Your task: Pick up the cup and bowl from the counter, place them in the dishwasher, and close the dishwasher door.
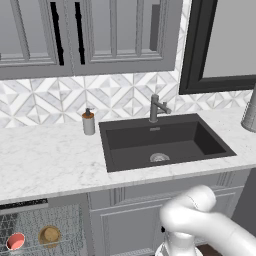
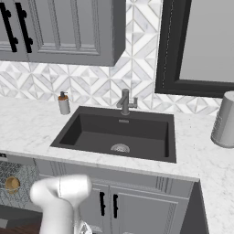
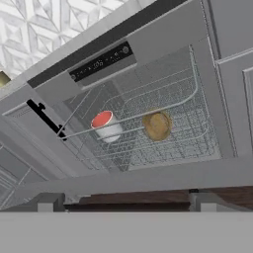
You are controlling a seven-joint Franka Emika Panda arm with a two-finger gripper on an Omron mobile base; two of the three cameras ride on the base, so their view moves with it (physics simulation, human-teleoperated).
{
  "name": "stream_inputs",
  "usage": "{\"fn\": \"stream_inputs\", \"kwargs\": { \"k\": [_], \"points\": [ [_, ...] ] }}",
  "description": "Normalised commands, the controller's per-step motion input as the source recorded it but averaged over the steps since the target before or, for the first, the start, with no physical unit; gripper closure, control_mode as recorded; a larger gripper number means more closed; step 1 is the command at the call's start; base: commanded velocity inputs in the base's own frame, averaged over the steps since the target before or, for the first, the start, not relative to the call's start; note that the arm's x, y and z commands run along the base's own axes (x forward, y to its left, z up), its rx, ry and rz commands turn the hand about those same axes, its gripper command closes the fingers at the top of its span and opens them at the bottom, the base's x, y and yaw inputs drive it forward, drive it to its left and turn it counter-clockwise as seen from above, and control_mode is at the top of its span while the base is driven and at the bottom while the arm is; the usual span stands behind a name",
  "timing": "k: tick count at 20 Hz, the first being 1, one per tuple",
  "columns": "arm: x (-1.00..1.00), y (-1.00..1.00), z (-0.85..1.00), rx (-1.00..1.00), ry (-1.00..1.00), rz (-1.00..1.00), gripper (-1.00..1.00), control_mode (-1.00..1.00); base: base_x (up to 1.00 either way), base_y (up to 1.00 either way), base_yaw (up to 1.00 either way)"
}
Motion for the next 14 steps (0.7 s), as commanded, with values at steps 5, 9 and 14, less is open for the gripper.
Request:
{"fn": "stream_inputs", "kwargs": {
  "k": [5,9,14],
  "points": [
    [0.25,0.36,-0.36,-0.05,-0.05,-0.03,-1.00,-1.00,0.00,0.00,0.00],
    [0.00,0.33,-0.04,-0.05,0.00,-0.04,-1.00,-1.00,0.00,0.00,0.00],
    [0.00,0.56,-0.18,-0.09,0.00,-0.11,-1.00,-1.00,0.00,0.00,0.00]
  ]
}}
